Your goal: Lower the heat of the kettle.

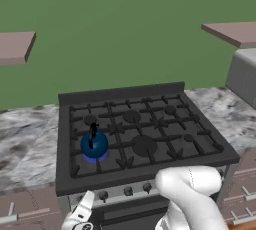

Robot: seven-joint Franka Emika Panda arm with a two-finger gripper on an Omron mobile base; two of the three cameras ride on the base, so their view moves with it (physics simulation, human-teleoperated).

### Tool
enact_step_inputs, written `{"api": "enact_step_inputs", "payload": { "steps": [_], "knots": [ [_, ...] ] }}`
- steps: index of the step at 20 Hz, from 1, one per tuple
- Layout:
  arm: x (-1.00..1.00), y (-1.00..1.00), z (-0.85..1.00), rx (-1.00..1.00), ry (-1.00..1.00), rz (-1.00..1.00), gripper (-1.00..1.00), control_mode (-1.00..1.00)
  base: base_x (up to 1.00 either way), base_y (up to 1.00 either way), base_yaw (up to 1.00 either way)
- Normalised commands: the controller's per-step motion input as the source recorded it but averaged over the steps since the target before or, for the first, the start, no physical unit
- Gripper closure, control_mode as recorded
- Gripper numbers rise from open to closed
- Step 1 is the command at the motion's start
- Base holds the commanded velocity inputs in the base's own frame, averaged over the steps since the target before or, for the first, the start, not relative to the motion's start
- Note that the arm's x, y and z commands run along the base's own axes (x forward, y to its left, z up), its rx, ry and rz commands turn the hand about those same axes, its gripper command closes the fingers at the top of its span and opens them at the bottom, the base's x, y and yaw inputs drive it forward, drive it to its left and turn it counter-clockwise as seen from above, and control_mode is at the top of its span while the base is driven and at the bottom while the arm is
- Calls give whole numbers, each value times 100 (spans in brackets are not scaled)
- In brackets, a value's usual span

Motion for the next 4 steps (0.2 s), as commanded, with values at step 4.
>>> {"api": "enact_step_inputs", "payload": {
  "steps": [4],
  "knots": [
    [0,-28,19,42,0,-1,100,-100,0,0,0]
  ]
}}
